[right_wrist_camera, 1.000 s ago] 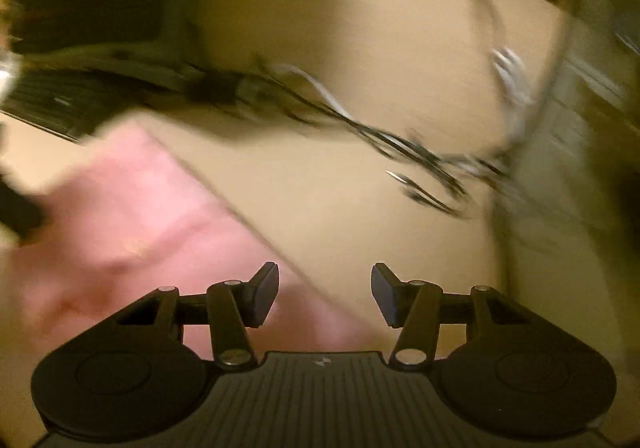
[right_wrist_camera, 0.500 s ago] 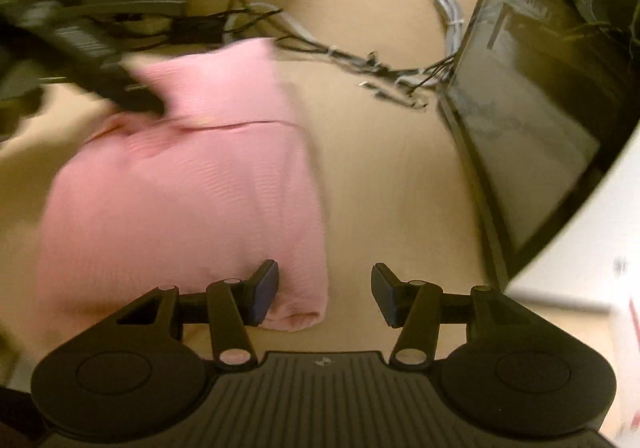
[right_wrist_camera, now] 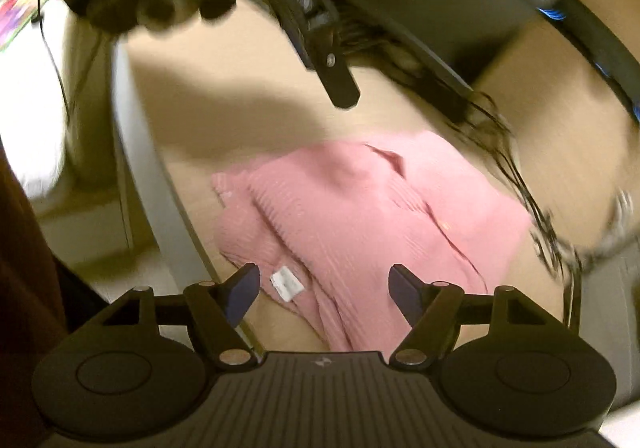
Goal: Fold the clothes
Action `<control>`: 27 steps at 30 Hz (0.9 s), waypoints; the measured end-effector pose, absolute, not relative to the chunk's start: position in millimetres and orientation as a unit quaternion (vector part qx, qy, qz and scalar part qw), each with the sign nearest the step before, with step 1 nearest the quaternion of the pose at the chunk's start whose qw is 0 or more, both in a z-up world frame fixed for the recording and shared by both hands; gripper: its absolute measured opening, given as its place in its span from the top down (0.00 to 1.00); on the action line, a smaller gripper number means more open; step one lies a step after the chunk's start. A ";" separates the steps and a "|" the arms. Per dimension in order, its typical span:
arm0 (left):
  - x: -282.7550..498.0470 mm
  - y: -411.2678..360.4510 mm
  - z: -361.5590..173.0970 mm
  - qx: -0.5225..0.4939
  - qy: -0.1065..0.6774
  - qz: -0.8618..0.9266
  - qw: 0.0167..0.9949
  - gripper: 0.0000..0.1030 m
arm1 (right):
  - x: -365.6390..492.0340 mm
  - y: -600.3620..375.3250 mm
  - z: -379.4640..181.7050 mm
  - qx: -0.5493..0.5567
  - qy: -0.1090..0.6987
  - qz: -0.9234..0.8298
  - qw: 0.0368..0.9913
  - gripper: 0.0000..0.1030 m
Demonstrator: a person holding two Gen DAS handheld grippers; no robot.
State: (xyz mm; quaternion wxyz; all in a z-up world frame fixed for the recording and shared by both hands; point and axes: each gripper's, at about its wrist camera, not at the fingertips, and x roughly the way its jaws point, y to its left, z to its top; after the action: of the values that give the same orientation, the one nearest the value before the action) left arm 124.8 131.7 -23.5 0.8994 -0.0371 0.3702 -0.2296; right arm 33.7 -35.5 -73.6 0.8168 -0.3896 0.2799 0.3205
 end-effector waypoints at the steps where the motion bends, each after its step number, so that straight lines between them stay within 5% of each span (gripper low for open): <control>1: 118.4 132.2 -24.4 -0.042 0.373 -0.227 0.899 0.17 | 37.4 -34.7 -75.5 -0.395 0.277 0.326 0.813 0.31; 6: 87.1 121.5 -32.8 -0.025 0.386 -0.216 0.896 0.16 | 72.6 -43.8 -71.0 -0.314 0.325 0.347 0.822 0.57; 11: 67.0 95.6 -47.9 0.015 0.401 -0.224 0.888 0.12 | 131.3 -81.5 -67.0 -0.098 0.438 0.333 0.829 0.58; 16: 77.3 61.4 -63.4 0.112 0.391 -0.207 0.890 0.12 | 147.5 -104.8 -73.6 -0.001 0.477 0.337 0.812 0.58; 19: 97.4 57.1 -65.4 0.109 0.392 -0.187 0.894 0.13 | 131.5 -104.0 -70.0 -0.044 0.452 0.348 0.820 0.54; 23: 123.8 69.9 -57.6 0.043 0.401 -0.174 0.899 0.14 | 79.3 -86.4 -61.3 -0.204 0.347 0.378 0.834 0.37; 27: 137.6 77.6 -54.2 0.019 0.405 -0.178 0.897 0.14 | 48.3 -68.0 -78.3 -0.344 0.262 0.376 0.820 0.37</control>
State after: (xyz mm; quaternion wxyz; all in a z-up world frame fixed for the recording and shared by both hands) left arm 137.6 77.6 -54.2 0.8968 0.0191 0.4045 -0.1783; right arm 48.3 -68.0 -78.3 0.8195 -0.3440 0.2620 0.3760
